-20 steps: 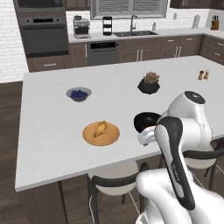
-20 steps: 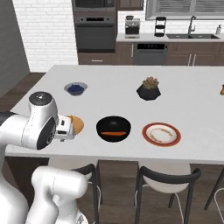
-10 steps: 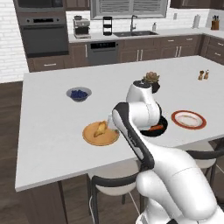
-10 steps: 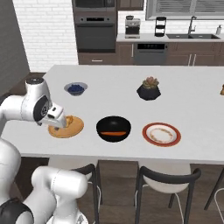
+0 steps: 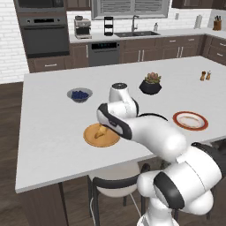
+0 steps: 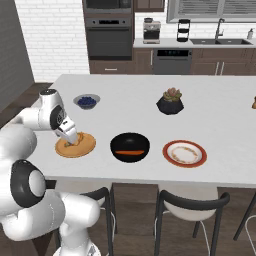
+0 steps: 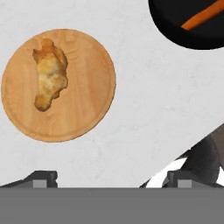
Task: Pick the chicken drumstick and carrot from their plates and place them in the bowl. Then put the bowl in the fridge.
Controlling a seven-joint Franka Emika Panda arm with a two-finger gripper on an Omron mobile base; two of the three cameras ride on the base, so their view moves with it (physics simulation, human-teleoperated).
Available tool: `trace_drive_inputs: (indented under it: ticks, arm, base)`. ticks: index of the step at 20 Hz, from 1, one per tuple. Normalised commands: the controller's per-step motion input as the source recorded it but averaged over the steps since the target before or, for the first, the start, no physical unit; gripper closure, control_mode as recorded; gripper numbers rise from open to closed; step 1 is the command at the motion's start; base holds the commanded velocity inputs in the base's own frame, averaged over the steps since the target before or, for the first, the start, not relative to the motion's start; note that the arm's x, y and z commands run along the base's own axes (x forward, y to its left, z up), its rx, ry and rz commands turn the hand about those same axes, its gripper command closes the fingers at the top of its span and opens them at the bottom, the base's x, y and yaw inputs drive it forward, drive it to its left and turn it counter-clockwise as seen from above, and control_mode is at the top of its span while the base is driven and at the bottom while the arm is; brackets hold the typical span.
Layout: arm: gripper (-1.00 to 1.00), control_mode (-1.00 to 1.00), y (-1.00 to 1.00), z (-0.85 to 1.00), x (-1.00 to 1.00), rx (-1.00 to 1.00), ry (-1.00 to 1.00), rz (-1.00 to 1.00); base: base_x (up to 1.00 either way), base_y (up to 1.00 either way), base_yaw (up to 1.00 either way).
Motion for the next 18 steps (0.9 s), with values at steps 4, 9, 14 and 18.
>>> trace_drive_inputs:
  ticks: [4, 9, 14, 18]
  arm:
    - [-1.0, -1.0, 0.12, -0.32, 0.83, -0.01, 0.04, -0.03]
    - [-1.0, -1.0, 0.28, -0.33, 0.53, -0.01, 0.11, 0.0]
    - [-1.0, -1.0, 0.0, -0.46, 0.41, -0.04, 0.01, 0.0]
    - [-1.0, -1.0, 0.06, -0.43, 0.44, -0.05, 0.0, 0.0]
  base:
    - [0.0, 0.0, 0.0]
    - [0.0, 0.0, 0.0]
    - [0.0, 0.0, 0.0]
    - [0.0, 0.0, 0.0]
